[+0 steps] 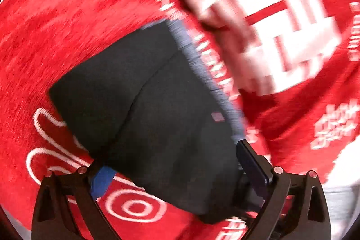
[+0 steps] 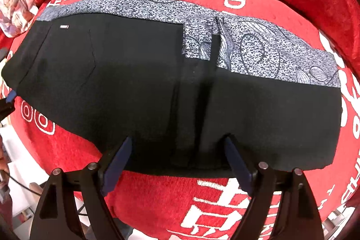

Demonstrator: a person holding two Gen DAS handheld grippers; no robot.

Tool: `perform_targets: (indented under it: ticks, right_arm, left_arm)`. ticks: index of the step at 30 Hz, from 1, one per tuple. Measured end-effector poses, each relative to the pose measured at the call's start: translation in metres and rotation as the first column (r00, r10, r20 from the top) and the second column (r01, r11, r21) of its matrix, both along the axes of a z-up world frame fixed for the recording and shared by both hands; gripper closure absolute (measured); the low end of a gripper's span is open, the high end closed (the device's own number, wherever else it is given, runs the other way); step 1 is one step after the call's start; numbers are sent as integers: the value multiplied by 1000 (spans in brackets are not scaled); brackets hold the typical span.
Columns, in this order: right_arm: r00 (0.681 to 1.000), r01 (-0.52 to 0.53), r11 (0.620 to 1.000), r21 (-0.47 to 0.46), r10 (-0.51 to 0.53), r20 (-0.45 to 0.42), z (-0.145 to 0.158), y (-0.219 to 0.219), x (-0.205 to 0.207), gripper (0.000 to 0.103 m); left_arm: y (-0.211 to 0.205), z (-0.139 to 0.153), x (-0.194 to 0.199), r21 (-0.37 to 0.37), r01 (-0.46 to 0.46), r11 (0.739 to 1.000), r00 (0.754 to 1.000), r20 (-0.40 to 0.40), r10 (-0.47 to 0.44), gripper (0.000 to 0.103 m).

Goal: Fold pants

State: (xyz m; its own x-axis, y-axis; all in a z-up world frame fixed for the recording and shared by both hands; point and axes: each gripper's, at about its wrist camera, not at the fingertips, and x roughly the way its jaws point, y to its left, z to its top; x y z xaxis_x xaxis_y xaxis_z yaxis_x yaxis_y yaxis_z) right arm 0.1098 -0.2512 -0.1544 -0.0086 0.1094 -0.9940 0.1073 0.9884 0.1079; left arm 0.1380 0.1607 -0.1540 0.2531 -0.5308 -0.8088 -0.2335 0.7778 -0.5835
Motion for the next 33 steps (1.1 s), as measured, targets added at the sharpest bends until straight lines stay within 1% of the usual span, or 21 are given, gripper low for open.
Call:
perform_targets:
  ticks: [1, 3, 4, 5, 7, 8, 9, 10, 11, 13, 14, 15, 17, 18, 19, 21, 23, 26, 28, 31, 33]
  right_arm:
    - [1000, -6, 1000, -6, 6, -2, 0, 1, 0, 16]
    - [1000, -25, 999, -21, 25, -7, -1, 5, 0, 16]
    - [999, -32, 999, -29, 32, -9, 2, 6, 0, 16]
    - [999, -37, 999, -38, 37, -6, 5, 8, 2, 18]
    - [999, -41, 998, -49, 42, 22, 17, 11, 5, 20]
    - [998, -39, 998, -47, 41, 47, 27, 12, 10, 20]
    - [997, -33, 999, -32, 36, 74, 38, 13, 14, 20]
    - [995, -29, 1000, -12, 30, 97, 47, 13, 18, 20]
    - [992, -27, 999, 25, 24, 122, 59, 14, 28, 20]
    - [990, -34, 995, 97, 20, 138, 71, 16, 47, 20]
    - [990, -45, 988, 147, 24, 140, 77, 20, 63, 20]
    - [989, -57, 982, 179, 32, 143, 81, 25, 75, 19]
    - [987, -104, 964, 244, 70, 144, 89, 45, 99, 19]
    - [986, -128, 953, 275, 93, 136, 88, 56, 110, 19]
    - [986, -148, 940, 307, 115, 125, 89, 64, 120, 19]
    - [984, -177, 907, 382, 161, 74, 86, 92, 147, 19]
    - [979, -192, 869, 456, 204, 24, 85, 122, 161, 19]
    - [958, -241, 828, 506, 286, -13, 80, 166, 181, 19]
    - [942, -277, 822, 497, 334, -27, 75, 191, 187, 19]
    - [911, -321, 827, 461, 403, -91, 55, 228, 192, 19]
    - [891, -338, 836, 431, 432, -140, 40, 242, 195, 19]
  left_arm:
    - [-1, -5, 2, 17, 0, 1000, 1000, -18, 0, 6]
    - [-6, 1, 4, 66, -5, 998, 1000, -1, 5, 8]
    - [-12, 4, 5, 149, 5, 989, 1000, -7, -4, 22]
    - [-16, 6, 5, 228, 25, 973, 1000, -13, -23, 38]
    - [-26, 10, 5, 343, 76, 936, 997, -7, -78, 55]
    - [-30, 12, 4, 366, 93, 926, 995, 4, -101, 60]
    - [-36, 17, 3, 406, 122, 905, 990, 21, -143, 61]
    - [-44, 21, 2, 460, 159, 873, 979, 39, -200, 63]
    - [-58, 26, -2, 538, 203, 818, 959, 61, -278, 63]
    - [-85, 31, -14, 688, 264, 676, 899, 79, -431, 63]
    - [-101, 31, -24, 764, 281, 581, 853, 80, -516, 63]
    - [-109, 31, -30, 806, 285, 519, 820, 76, -567, 63]
    - [-120, 30, -41, 862, 284, 420, 763, 63, -644, 63]
    - [-122, 29, -45, 877, 283, 389, 741, 57, -669, 63]
    - [-122, 29, -47, 887, 281, 366, 724, 55, -688, 63]
    - [-123, 29, -49, 896, 281, 343, 706, 49, -707, 63]
    - [-122, 29, -49, 901, 282, 329, 693, 46, -720, 63]
    - [-126, 30, -50, 905, 279, 321, 684, 47, -728, 63]
    - [-129, 29, -49, 906, 277, 321, 683, 50, -729, 63]
    - [-129, 28, -52, 909, 271, 317, 678, 53, -733, 63]
    - [-130, 29, -55, 912, 266, 311, 673, 55, -738, 63]
